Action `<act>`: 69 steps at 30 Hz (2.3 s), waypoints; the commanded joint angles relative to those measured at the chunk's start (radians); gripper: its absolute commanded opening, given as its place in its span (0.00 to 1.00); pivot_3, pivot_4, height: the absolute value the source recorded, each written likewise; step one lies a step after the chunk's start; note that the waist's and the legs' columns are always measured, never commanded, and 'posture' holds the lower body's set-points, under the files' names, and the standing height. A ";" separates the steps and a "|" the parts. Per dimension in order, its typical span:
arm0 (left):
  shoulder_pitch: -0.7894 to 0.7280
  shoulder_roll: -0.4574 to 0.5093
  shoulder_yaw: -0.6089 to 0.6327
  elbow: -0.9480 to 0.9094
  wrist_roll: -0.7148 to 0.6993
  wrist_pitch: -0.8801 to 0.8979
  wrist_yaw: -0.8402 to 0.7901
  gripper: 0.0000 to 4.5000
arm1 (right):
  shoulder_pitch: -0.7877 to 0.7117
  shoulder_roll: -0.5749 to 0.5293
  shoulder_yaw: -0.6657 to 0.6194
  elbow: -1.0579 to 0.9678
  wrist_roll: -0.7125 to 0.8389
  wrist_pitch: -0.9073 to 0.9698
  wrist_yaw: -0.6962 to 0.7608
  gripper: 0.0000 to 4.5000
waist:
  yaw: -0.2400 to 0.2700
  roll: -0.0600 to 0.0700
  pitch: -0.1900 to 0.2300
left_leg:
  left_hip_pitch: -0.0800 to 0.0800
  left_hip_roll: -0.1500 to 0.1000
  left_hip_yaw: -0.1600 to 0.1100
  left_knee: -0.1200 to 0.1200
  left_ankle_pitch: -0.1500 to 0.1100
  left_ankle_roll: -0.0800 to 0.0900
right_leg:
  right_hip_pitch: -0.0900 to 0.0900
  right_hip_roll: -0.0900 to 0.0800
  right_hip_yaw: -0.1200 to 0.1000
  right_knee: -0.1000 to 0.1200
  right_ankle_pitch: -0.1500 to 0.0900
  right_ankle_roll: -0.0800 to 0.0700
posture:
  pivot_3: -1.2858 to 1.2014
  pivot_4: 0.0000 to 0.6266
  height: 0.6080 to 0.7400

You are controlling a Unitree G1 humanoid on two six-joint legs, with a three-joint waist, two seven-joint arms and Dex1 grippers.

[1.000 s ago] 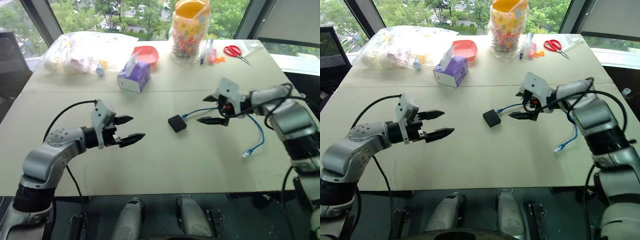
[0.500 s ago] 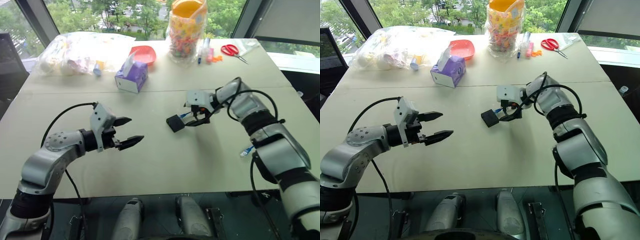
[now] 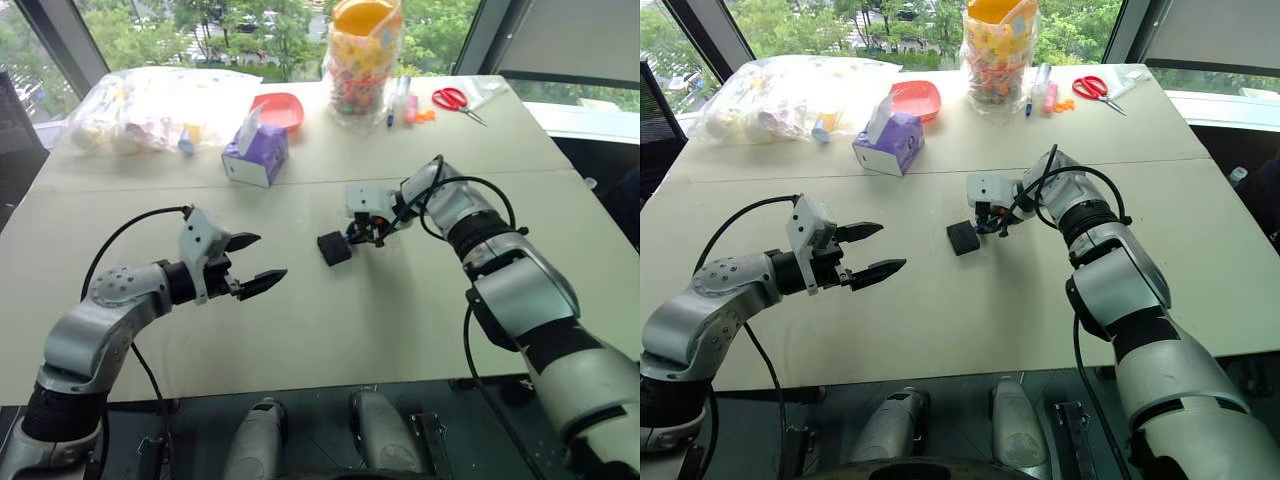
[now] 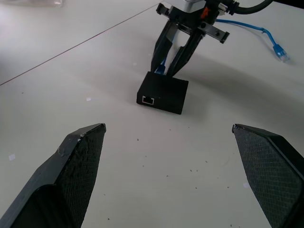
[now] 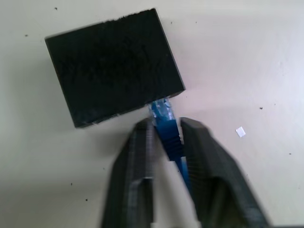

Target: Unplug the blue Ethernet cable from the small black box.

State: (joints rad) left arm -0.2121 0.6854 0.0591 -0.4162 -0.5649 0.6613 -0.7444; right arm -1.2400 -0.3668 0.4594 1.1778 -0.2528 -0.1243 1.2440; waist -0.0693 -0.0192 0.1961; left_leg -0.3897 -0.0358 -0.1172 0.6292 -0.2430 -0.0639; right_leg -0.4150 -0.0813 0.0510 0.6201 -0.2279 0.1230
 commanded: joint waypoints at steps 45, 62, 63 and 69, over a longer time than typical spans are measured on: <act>-0.305 -0.045 0.025 0.199 -0.220 0.189 -0.134 0.11 | 0.489 -0.195 -0.242 -1.455 0.257 0.472 -0.161 0.39 | 0.025 0.000 0.000 | -0.001 0.000 -0.001 0.001 0.001 -0.001 | 0.000 0.000 0.000 0.000 0.000 0.000 | 0.52 0.24 1.00; -0.282 0.061 0.010 0.178 -0.225 0.146 -0.348 0.11 | 0.308 -0.178 -0.297 -1.399 0.814 1.298 -0.120 0.85 | 0.026 0.000 0.000 | -0.002 0.000 -0.001 0.001 0.000 0.000 | 0.000 0.000 0.000 -0.002 0.000 0.000 | 0.52 0.24 1.00; -0.285 0.060 0.010 0.176 -0.228 0.150 -0.348 0.11 | 0.305 -0.169 -0.282 -1.387 0.804 1.288 -0.137 0.85 | 0.025 0.000 0.000 | -0.002 0.000 -0.001 0.001 0.000 0.000 | 0.000 0.000 0.000 -0.001 0.000 0.000 | 0.52 0.24 1.00; -0.288 0.058 0.009 0.172 -0.228 0.156 -0.347 0.11 | 0.284 -0.145 -0.255 -1.353 0.813 1.274 -0.175 0.85 | 0.025 0.000 0.000 | -0.002 0.000 -0.001 0.001 0.000 0.000 | -0.001 0.000 0.000 -0.001 0.000 0.000 | 0.52 0.24 1.00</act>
State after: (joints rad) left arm -0.4862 0.7385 0.0555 -0.2146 -0.7768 0.8206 -1.0836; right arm -0.9205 -0.5170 0.2172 -0.1668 0.5454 1.1684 1.0731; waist -0.0441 -0.0194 0.1961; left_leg -0.3918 -0.0358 -0.1178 0.6298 -0.2428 -0.0643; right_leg -0.4164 -0.0816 0.0506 0.6190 -0.2281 0.1230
